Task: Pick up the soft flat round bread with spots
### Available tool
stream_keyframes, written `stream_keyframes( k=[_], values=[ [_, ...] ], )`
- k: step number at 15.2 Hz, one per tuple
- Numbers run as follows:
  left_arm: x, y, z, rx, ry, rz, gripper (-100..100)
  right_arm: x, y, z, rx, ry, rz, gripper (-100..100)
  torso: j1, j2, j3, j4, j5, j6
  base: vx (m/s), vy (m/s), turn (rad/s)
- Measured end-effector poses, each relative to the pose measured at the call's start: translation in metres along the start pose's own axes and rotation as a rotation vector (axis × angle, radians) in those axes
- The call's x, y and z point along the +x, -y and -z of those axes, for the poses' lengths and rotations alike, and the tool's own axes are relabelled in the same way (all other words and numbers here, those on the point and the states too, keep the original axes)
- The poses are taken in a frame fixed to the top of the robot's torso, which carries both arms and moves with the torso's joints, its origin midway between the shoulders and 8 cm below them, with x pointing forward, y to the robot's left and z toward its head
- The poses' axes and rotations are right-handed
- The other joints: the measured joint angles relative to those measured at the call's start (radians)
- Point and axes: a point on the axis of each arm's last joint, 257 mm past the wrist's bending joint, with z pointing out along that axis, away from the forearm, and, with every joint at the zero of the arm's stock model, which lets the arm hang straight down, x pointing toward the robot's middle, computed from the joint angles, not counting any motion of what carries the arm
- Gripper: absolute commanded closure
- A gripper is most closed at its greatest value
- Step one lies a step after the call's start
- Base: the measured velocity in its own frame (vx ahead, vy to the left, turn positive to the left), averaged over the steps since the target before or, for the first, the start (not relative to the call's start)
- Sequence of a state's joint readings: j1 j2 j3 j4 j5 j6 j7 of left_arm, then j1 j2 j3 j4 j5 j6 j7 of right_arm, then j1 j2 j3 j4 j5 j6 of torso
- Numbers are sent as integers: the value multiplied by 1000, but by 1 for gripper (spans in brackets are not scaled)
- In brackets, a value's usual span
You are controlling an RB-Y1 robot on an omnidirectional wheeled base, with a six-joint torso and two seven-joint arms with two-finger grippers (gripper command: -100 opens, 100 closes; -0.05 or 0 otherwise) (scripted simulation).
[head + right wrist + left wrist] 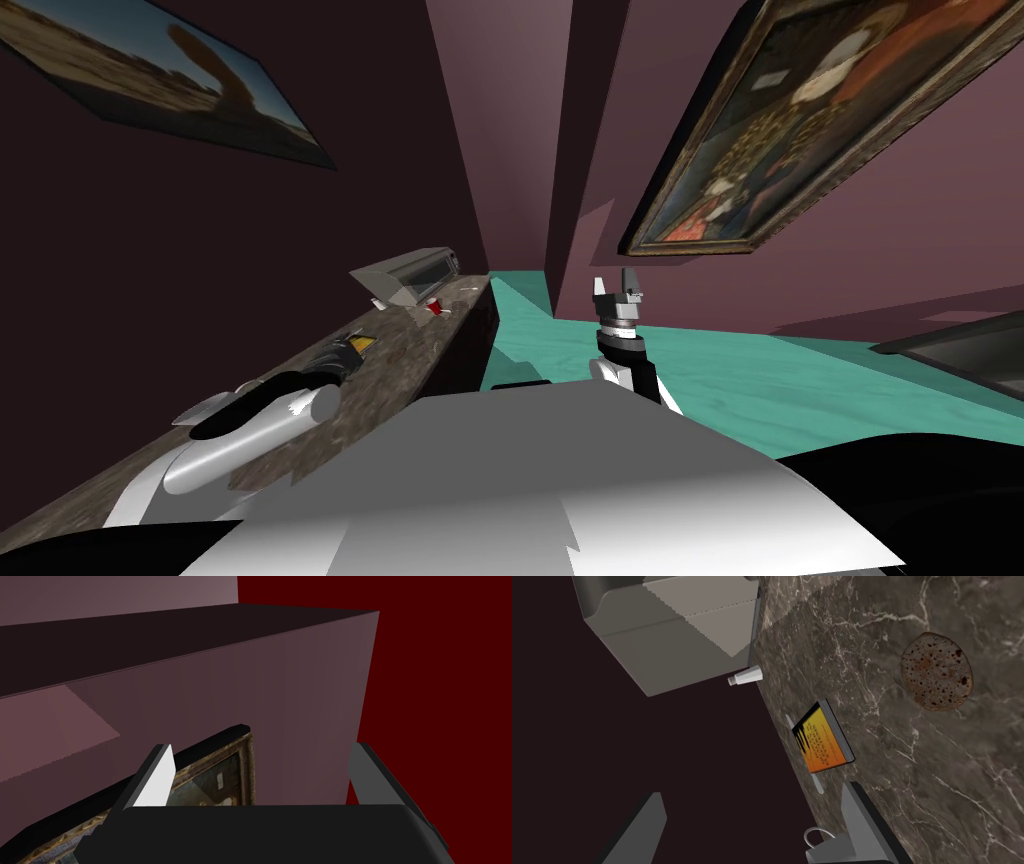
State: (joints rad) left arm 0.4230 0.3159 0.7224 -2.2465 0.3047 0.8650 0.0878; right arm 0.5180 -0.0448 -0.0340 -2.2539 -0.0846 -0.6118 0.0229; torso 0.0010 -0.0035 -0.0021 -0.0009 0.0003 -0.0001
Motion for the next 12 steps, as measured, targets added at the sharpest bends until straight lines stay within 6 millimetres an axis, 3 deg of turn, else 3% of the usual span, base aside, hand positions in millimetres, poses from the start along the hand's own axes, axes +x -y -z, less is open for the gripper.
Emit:
stream_keyframes(
  k=[12],
  values=[
    [-35,-68,4,-260,44,79,-100,0,0,0,0,0,0,0,2,-2,-1,0,0,0,58,22,-54]
  ],
)
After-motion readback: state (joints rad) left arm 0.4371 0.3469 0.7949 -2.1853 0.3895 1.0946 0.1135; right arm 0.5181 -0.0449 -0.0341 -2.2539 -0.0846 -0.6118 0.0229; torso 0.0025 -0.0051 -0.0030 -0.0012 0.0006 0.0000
